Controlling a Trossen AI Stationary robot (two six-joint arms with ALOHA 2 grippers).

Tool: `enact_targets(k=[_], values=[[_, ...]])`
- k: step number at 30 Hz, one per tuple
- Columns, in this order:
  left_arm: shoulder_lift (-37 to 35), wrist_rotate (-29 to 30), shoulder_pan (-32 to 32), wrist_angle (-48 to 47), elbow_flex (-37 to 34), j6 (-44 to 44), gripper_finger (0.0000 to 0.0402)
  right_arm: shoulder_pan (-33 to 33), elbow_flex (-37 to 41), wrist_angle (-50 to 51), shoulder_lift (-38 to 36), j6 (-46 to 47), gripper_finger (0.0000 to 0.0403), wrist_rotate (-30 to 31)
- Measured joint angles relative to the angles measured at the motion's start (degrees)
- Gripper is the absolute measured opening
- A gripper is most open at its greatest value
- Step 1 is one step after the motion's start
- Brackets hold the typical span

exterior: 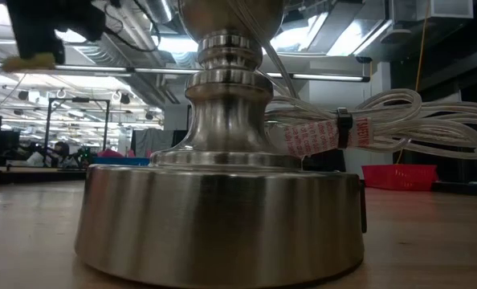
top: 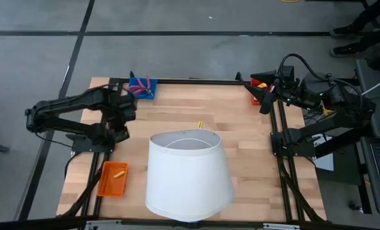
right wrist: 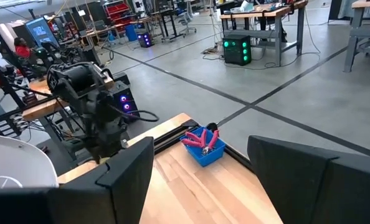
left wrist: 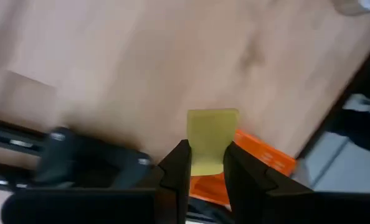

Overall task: Pick & Place School Supplies
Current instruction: Put the yellow eraser into the orange basket

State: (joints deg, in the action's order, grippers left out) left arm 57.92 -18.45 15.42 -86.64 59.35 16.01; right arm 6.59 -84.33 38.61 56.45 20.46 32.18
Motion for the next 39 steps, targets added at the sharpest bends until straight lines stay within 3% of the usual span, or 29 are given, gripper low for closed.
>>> enact_targets(k=[9, 17, 22, 29, 39], values=[[-3.8, -2.3, -20.3, 2.3, 0.0, 21.5, 0.0074, 0.0, 0.0, 0.0, 0.0, 1.2, 0.0265, 0.0], [-1.8, 3.4, -42.4, 7.1, 0.0, 42.1, 0.0074, 0.1, 0.0, -0.1, 0.0, 1.6, 0.0265, 0.0], [1.9, 4.4, -52.7, 8.2, 0.0, 50.8, 0.0074, 0.3, 0.0, -0.3, 0.0, 1.6, 0.0265, 0.0], [7.9, 6.5, -61.7, 15.2, 0.0, 59.7, 0.0074, 0.3, 0.0, -1.8, 0.0, 1.1, 0.0265, 0.0], [12.0, 7.8, -66.1, 15.1, 0.0, 67.1, 0.008, 0.3, 0.0, -3.1, 0.0, 0.1, 0.0265, -0.2]])
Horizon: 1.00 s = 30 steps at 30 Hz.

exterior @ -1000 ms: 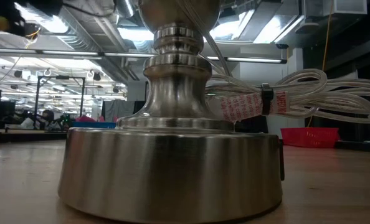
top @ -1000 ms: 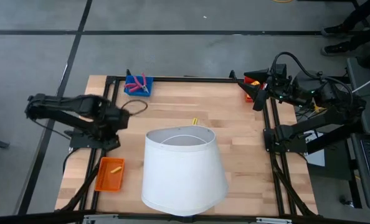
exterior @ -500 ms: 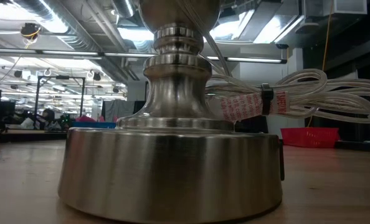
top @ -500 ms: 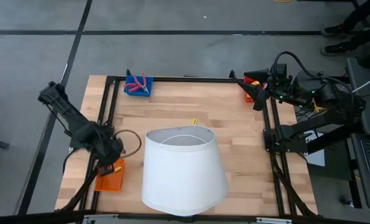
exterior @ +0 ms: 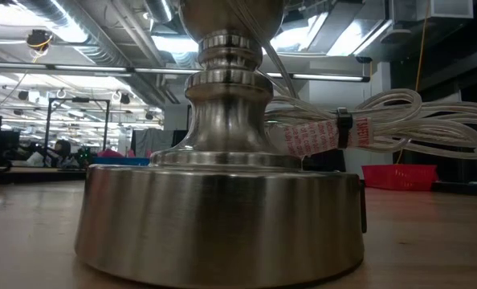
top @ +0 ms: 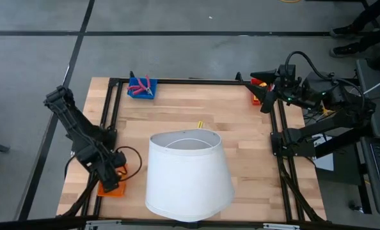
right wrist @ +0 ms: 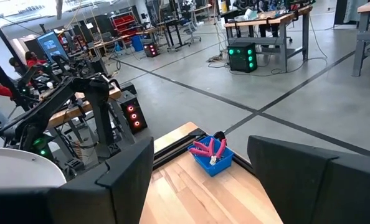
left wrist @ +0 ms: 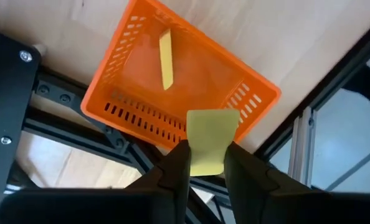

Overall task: Pick & Place School Supplies
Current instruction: Put the yellow eraser into the orange basket

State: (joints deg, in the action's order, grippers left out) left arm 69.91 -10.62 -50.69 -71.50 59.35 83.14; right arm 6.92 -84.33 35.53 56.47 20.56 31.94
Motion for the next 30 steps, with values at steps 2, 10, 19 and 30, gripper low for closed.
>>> enact_targets(k=[2, 10, 19, 30], values=[[0.0, 0.6, -0.5, 0.4, 0.0, 1.0, 0.0092, 0.0, 0.0, 0.0, 0.0, 0.0, 0.0265, -0.3], [0.0, 2.2, -1.2, -0.1, 0.0, 3.6, 0.0165, 0.1, 0.0, 0.0, 0.0, 0.0, 0.0265, -0.5], [-0.1, 11.4, -1.2, -0.5, 0.0, 8.4, 0.0176, 0.1, 0.0, 0.0, 0.0, 0.1, 0.0265, -0.5], [-7.5, 38.7, 5.5, -5.8, 3.3, 5.0, 0.0147, 0.0, 0.0, 0.0, 0.0, 1.1, 0.0265, 0.0]])
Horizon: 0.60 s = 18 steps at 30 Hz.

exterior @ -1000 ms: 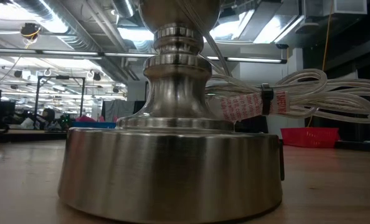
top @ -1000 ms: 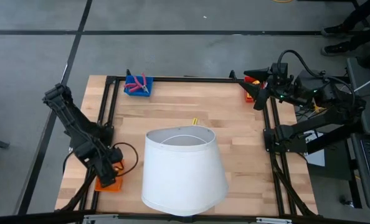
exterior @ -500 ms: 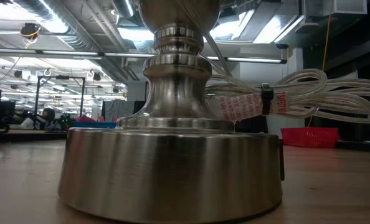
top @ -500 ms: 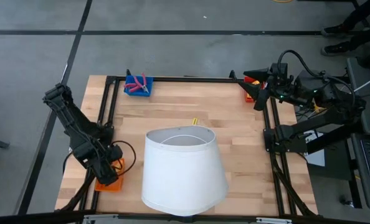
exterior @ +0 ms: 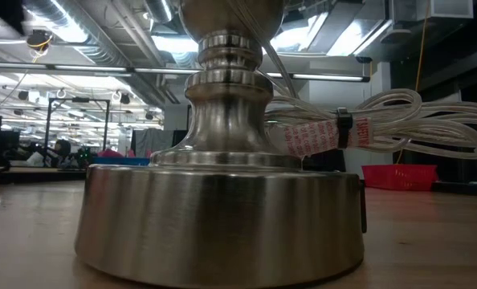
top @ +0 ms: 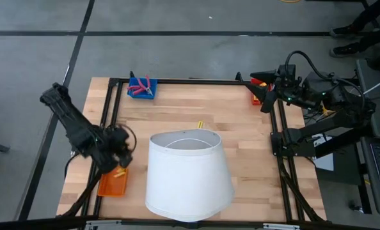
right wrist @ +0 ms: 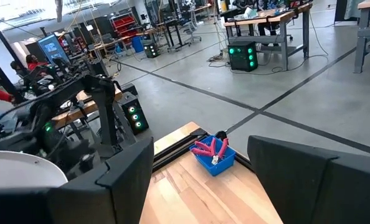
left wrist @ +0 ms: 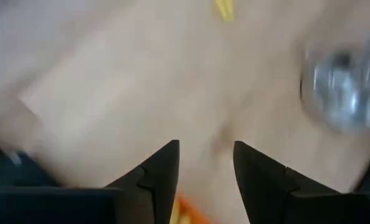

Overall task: Pick & Place School Supplies
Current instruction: Put the yellow eraser into the orange basket

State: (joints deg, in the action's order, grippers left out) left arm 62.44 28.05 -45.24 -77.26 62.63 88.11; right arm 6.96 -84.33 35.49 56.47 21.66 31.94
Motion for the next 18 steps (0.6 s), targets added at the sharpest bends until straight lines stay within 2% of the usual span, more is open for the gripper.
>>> enact_targets(k=[3, 8, 10, 13, 16, 18], values=[[-3.5, 4.9, 5.4, -0.1, 1.4, -5.4, 0.014, 0.0, 0.0, -0.4, 0.0, 0.4, 0.0265, 0.1], [-9.3, 5.1, 21.2, 4.0, 2.2, -15.3, 0.0137, 0.0, 0.0, -1.4, 0.0, 0.4, 0.0265, 3.0], [-10.9, 2.2, 28.2, 8.9, 2.2, -20.4, 0.0137, 0.0, 0.0, -1.7, 0.0, 0.9, 0.0265, 3.8], [-11.3, -6.0, 38.4, 17.4, 2.2, -30.7, 0.0137, 0.0, 0.0, -1.6, 0.0, 2.7, 0.0265, 3.3], [-10.5, -14.1, 47.5, 23.4, 2.2, -38.9, 0.0137, 0.0, 0.0, -0.5, 0.3, 4.5, 0.0265, -0.4], [-10.2, -17.0, 52.8, 24.4, 2.2, -43.4, 0.0137, 0.0, 0.0, 2.6, 0.6, 6.3, 0.0265, -4.9]])
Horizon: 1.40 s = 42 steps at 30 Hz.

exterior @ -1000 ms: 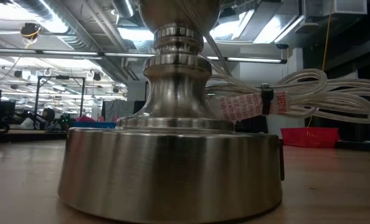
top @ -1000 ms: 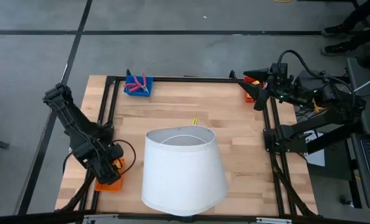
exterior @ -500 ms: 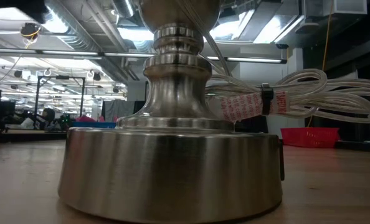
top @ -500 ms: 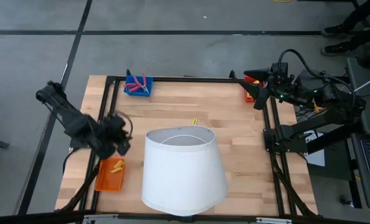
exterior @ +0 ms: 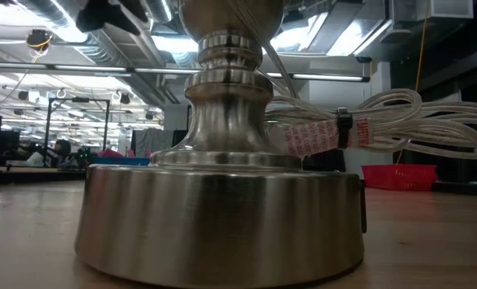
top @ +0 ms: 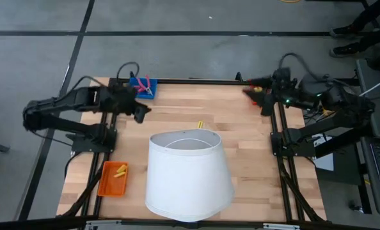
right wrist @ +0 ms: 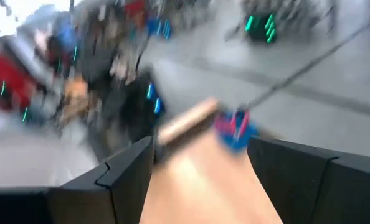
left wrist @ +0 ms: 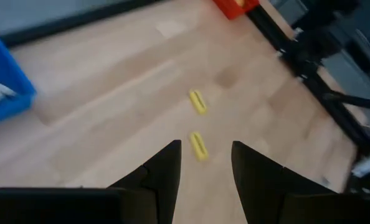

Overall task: Pick & Place School Supplies
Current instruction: Put the yellow eraser into the orange basket

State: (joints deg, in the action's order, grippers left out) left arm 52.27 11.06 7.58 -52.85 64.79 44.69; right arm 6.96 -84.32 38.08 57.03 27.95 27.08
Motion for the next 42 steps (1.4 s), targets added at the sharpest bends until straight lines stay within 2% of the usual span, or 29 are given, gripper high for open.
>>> enact_targets(k=[5, 8, 11, 15, 17, 21, 24, 27, 31, 42], values=[[0.1, -5.8, 11.4, 0.7, 0.0, -7.2, 0.0137, 0.0, 1.1, 19.8, 2.3, 7.6, 0.0265, -9.7], [0.2, -10.2, 15.4, 0.7, -0.1, -7.8, 0.0137, 2.0, 6.1, 22.2, 3.3, 12.2, 0.0265, -11.9], [0.4, -12.6, 17.0, 0.1, -0.6, -6.8, 0.0137, 4.8, 13.5, 16.7, 3.2, 15.5, 0.0265, -11.0], [-0.2, -12.6, 16.9, 0.3, -0.6, -3.9, 0.0137, 5.7, 26.0, 7.1, 3.2, 21.1, 0.0265, -9.1], [-0.8, -12.4, 16.7, 0.4, -0.6, -1.8, 0.0137, 4.3, 31.9, 3.1, 3.2, 27.3, 0.0265, -7.0], [-1.9, -11.3, 16.0, 2.3, -0.6, 2.8, 0.0137, -0.2, 41.0, -7.4, 3.3, 43.6, 0.0256, -8.3], [-2.2, -11.1, 15.2, 4.3, -0.6, 5.6, 0.0137, -2.9, 45.9, -20.6, 3.3, 46.5, 0.0246, -10.6], [-2.2, -10.1, 14.4, 6.0, -0.6, 7.7, 0.0137, -5.6, 48.6, -28.5, 4.4, 46.9, 0.0237, -12.4], [-1.7, -8.0, 13.1, 7.4, -0.6, 9.9, 0.0137, -9.0, 48.9, -30.3, 8.8, 46.7, 0.0227, -16.9], [-1.3, -4.2, 11.5, 8.6, -0.6, 13.9, 0.0137, -13.4, 48.9, -48.1, 28.3, 45.1, 0.0224, -26.8]])
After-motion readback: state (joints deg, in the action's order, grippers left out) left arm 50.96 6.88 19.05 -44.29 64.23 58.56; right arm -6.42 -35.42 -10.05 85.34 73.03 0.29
